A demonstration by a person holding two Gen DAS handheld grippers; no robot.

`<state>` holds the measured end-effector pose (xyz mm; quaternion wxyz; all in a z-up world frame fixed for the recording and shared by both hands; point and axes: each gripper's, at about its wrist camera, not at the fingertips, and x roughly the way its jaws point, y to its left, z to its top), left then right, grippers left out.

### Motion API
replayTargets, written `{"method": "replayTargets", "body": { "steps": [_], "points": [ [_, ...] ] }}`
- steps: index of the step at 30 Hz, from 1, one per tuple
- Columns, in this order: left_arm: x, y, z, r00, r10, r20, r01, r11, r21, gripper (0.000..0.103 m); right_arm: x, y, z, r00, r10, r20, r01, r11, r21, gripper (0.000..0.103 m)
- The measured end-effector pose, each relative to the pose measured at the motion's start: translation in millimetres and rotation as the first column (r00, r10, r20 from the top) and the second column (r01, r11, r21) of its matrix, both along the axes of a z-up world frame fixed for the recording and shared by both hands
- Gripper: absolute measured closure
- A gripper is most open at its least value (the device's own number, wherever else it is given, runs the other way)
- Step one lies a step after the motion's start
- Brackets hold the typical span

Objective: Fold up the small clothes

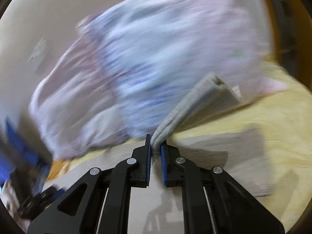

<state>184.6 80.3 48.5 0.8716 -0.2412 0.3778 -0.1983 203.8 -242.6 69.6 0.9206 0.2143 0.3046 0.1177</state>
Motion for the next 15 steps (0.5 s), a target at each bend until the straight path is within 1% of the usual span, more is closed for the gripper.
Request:
{"method": "replayTargets", "body": {
  "steps": [1, 3, 4, 5, 6, 7, 8, 9, 11, 12, 13, 15],
  "points": [
    [1.2, 1.3, -1.7, 1.0, 0.003, -0.009, -0.003, 1.0, -0.013, 0.002, 4.4, 12.2, -5.0, 0.999, 0.047, -0.023, -0.047, 0.999, 0.006, 0.094],
    [5.4, 2.7, -7.5, 0.999, 0.008, -0.041, -0.01, 0.999, -0.048, 0.002, 19.6, 43.3, -26.0, 0.978, 0.172, -0.122, -0.17, 0.985, 0.024, 0.093],
    [7.6, 2.1, -9.6, 0.998, 0.006, -0.055, -0.009, 0.998, -0.059, 0.002, 25.3, 55.6, -39.3, 0.956, 0.224, -0.191, -0.222, 0.975, 0.032, 0.086],
    [11.1, 0.5, -13.6, 0.997, -0.001, -0.081, -0.006, 0.997, -0.081, 0.002, 25.9, 61.1, -48.8, 0.94, 0.249, -0.234, -0.246, 0.968, 0.043, 0.08],
    [13.0, -0.7, -16.3, 0.995, -0.008, -0.098, -0.001, 0.996, -0.095, 0.002, 23.7, 62.0, -56.0, 0.93, 0.259, -0.259, -0.253, 0.966, 0.059, 0.074],
    [14.6, -2.1, -19.1, 0.994, -0.015, -0.11, 0.003, 0.994, -0.107, 0.003, 18.4, 56.8, -60.9, 0.928, 0.259, -0.268, -0.246, 0.966, 0.081, 0.07],
    [18.6, -5.8, -22.9, 0.991, -0.028, -0.13, 0.011, 0.991, -0.131, 0.006, 13.2, 50.2, -62.5, 0.931, 0.246, -0.269, -0.228, 0.969, 0.096, 0.06],
    [21.4, -8.5, -25.8, 0.989, -0.037, -0.146, 0.015, 0.989, -0.147, 0.007, 5.2, 38.0, -63.4, 0.94, 0.219, -0.263, -0.193, 0.973, 0.123, 0.053],
    [28.6, -14.9, -32.9, 0.981, -0.047, -0.188, 0.014, 0.984, -0.176, 0.018, -9.9, 7.5, -63.9, 0.952, 0.162, -0.258, -0.115, 0.975, 0.188, 0.053],
    [32.9, -18.7, -37.9, 0.974, -0.052, -0.219, 0.009, 0.981, -0.194, 0.02, -22.1, -14.5, -66.3, 0.959, 0.116, -0.257, -0.053, 0.969, 0.241, 0.053],
    [36.7, -22.9, -43.0, 0.967, -0.062, -0.245, 0.008, 0.976, -0.216, 0.025, -27.0, -29.6, -68.1, 0.962, 0.077, -0.262, -0.002, 0.961, 0.276, 0.053],
    [42.5, -30.1, -50.4, 0.957, -0.07, -0.281, 0.002, 0.972, -0.235, 0.033, -45.4, -64.3, -76.4, 0.957, -0.009, -0.289, 0.112, 0.933, 0.342, 0.053]
  ]
}}
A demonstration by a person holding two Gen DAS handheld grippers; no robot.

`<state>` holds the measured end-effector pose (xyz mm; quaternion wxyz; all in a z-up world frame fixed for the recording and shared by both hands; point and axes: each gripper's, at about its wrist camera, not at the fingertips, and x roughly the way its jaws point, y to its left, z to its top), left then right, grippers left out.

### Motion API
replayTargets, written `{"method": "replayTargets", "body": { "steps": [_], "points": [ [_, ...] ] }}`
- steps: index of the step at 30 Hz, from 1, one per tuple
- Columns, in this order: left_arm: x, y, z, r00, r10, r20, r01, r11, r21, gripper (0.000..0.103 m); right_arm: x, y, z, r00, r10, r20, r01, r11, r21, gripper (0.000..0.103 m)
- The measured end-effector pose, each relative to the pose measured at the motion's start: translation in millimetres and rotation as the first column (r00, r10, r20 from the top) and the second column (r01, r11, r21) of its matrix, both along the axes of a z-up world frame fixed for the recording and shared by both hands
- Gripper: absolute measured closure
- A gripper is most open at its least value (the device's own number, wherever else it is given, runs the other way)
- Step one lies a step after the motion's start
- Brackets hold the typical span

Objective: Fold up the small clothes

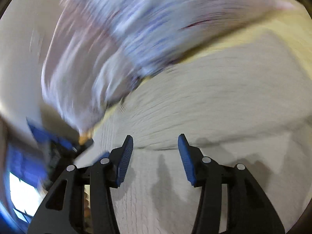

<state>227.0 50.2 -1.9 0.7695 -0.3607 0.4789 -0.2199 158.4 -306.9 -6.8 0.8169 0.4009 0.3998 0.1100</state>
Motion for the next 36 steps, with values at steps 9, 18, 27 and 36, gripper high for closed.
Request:
{"method": "replayTargets", "body": {
  "steps": [9, 18, 27, 36],
  "points": [
    [15.6, -16.6, -15.2, 0.995, 0.069, -0.076, -0.07, 0.998, 0.002, 0.045, -18.5, -66.9, -32.9, 0.964, -0.242, -0.111, 0.25, 0.966, 0.065, 0.059],
    [23.9, -14.0, -19.2, 0.986, 0.125, -0.107, -0.122, 0.992, 0.03, 0.074, -26.8, -82.5, -35.3, 0.944, -0.314, -0.099, 0.321, 0.945, 0.06, 0.076],
    [25.9, -4.2, -9.0, 0.995, 0.097, -0.038, -0.097, 0.995, 0.008, 0.096, -27.8, -67.3, -4.9, 0.963, -0.266, 0.028, 0.266, 0.964, 0.011, 0.094],
    [23.0, 31.4, -5.8, 0.99, 0.139, -0.018, -0.135, 0.982, 0.128, 0.095, -6.3, -27.4, -28.8, 0.987, -0.104, -0.12, 0.095, 0.992, -0.081, 0.089]
  ]
}}
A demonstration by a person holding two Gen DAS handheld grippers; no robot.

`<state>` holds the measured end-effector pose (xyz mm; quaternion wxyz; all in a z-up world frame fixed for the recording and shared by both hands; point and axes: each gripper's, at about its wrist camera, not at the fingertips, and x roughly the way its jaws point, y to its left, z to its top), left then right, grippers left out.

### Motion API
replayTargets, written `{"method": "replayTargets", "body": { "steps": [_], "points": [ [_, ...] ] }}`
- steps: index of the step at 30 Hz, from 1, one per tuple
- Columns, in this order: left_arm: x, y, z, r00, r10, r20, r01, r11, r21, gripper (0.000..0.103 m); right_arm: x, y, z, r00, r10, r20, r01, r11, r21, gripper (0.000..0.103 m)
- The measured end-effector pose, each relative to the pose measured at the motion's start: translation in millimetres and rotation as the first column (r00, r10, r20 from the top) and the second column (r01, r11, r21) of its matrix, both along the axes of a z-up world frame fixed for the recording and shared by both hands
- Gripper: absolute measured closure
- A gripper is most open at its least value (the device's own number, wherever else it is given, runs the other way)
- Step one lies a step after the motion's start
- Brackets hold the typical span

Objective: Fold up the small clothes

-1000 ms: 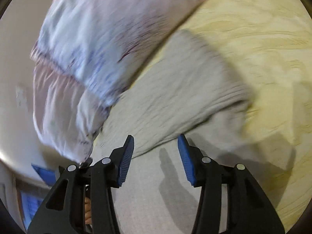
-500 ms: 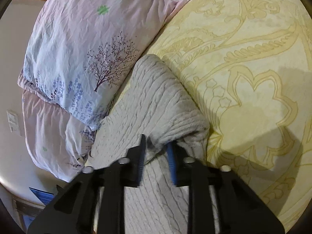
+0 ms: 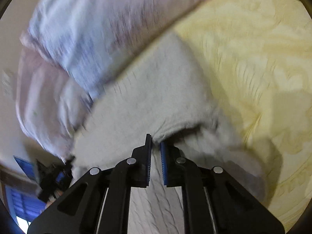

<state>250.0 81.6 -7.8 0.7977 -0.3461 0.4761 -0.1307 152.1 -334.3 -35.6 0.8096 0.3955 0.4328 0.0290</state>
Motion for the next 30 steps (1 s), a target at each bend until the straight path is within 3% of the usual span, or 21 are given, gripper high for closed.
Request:
{"method": "replayTargets", "body": {
  "steps": [2, 7, 10, 13, 14, 15, 18, 22, 25, 28, 30],
  "points": [
    [-1.1, -1.5, -4.3, 1.0, -0.005, -0.01, 0.006, 1.0, 0.012, 0.095, -3.9, 2.4, 8.8, 0.999, 0.034, 0.033, -0.034, 0.999, -0.009, 0.085],
    [-2.8, -0.8, -12.3, 1.0, 0.008, -0.024, -0.008, 1.0, 0.019, 0.093, 1.3, 17.1, 38.5, 0.993, 0.062, 0.102, -0.041, 0.979, -0.199, 0.084],
    [-4.2, 0.2, -13.0, 1.0, 0.019, -0.024, -0.019, 1.0, 0.015, 0.088, 19.9, 24.5, 33.3, 0.994, 0.087, 0.069, -0.066, 0.964, -0.258, 0.067],
    [-6.9, 1.9, -9.9, 0.999, 0.014, -0.031, -0.015, 1.0, -0.005, 0.076, 34.5, 35.1, 19.9, 0.992, 0.127, -0.01, -0.123, 0.939, -0.321, 0.058],
    [-9.5, 3.6, -7.2, 0.999, 0.015, -0.033, -0.015, 1.0, -0.007, 0.066, 33.3, 37.3, 21.3, 0.992, 0.127, -0.006, -0.122, 0.931, -0.345, 0.057],
    [-13.6, 7.5, -2.7, 0.999, 0.016, -0.031, -0.016, 1.0, -0.004, 0.058, 33.2, 40.3, 23.2, 0.991, 0.134, -0.012, -0.13, 0.925, -0.356, 0.053],
    [-32.8, 26.9, 14.3, 1.0, 0.014, 0.006, -0.014, 1.0, -0.001, 0.05, 30.8, 47.0, 29.5, 0.985, 0.173, 0.008, -0.161, 0.931, -0.327, 0.045],
    [-70.0, 81.9, 29.4, 0.996, 0.085, 0.038, -0.084, 0.996, -0.017, 0.047, 28.6, 55.2, 29.8, 0.979, 0.203, 0.014, -0.189, 0.933, -0.305, 0.044],
    [-100.4, 136.9, 31.7, 0.977, 0.211, 0.036, -0.21, 0.978, -0.015, 0.047, 27.9, 61.7, 31.3, 0.975, 0.223, 0.021, -0.208, 0.934, -0.289, 0.043],
    [-126.2, 194.2, 28.3, 0.923, 0.385, 0.014, -0.385, 0.923, 0.008, 0.049, 30.3, 71.9, 34.4, 0.969, 0.245, 0.028, -0.227, 0.931, -0.285, 0.043],
    [-135.5, 217.7, 24.2, 0.892, 0.453, -0.002, -0.453, 0.892, 0.012, 0.05, 28.9, 76.8, 36.0, 0.966, 0.258, 0.032, -0.239, 0.93, -0.279, 0.043]
  ]
}}
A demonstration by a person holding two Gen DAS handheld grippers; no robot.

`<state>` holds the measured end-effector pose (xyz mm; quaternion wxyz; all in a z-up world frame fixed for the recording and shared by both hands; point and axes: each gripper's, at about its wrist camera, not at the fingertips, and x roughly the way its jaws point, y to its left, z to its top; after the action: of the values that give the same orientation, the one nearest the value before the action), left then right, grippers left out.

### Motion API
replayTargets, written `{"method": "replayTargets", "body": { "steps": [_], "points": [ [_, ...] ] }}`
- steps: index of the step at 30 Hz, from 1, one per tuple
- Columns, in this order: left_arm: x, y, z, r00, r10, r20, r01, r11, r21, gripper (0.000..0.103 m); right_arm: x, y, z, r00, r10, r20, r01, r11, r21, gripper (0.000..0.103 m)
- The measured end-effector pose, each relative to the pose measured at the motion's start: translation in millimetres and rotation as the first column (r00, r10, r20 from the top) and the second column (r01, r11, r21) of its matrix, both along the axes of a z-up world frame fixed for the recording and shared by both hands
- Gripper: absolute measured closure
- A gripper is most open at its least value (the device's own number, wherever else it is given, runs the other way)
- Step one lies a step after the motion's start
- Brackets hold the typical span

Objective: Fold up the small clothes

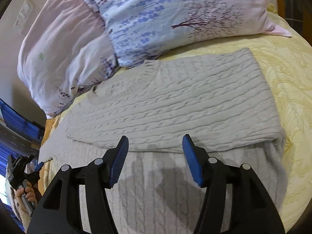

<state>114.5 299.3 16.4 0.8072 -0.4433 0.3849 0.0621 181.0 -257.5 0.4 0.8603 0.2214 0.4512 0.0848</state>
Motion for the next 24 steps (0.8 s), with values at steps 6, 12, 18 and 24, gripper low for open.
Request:
{"method": "replayTargets", "body": {
  "steps": [6, 12, 18, 24],
  "points": [
    [-3.3, 33.5, -15.0, 0.993, 0.114, -0.031, -0.115, 0.992, -0.056, 0.055, -4.1, 1.3, 1.1, 1.0, 0.004, 0.004, -0.004, 1.0, 0.01, 0.043],
    [-0.4, 51.9, -27.2, 0.98, 0.195, -0.039, -0.198, 0.976, -0.088, 0.064, -6.2, -4.5, -0.6, 1.0, -0.011, 0.0, 0.011, 0.999, 0.03, 0.043],
    [-3.0, 72.4, -37.8, 0.962, 0.272, -0.019, -0.271, 0.948, -0.167, 0.077, -6.3, -6.1, -1.9, 1.0, -0.008, -0.003, 0.008, 0.999, 0.049, 0.043],
    [-1.7, 78.8, -45.9, 0.95, 0.311, -0.014, -0.306, 0.925, -0.227, 0.094, -8.2, -9.3, -1.9, 1.0, -0.01, -0.001, 0.01, 0.998, 0.056, 0.043]
  ]
}}
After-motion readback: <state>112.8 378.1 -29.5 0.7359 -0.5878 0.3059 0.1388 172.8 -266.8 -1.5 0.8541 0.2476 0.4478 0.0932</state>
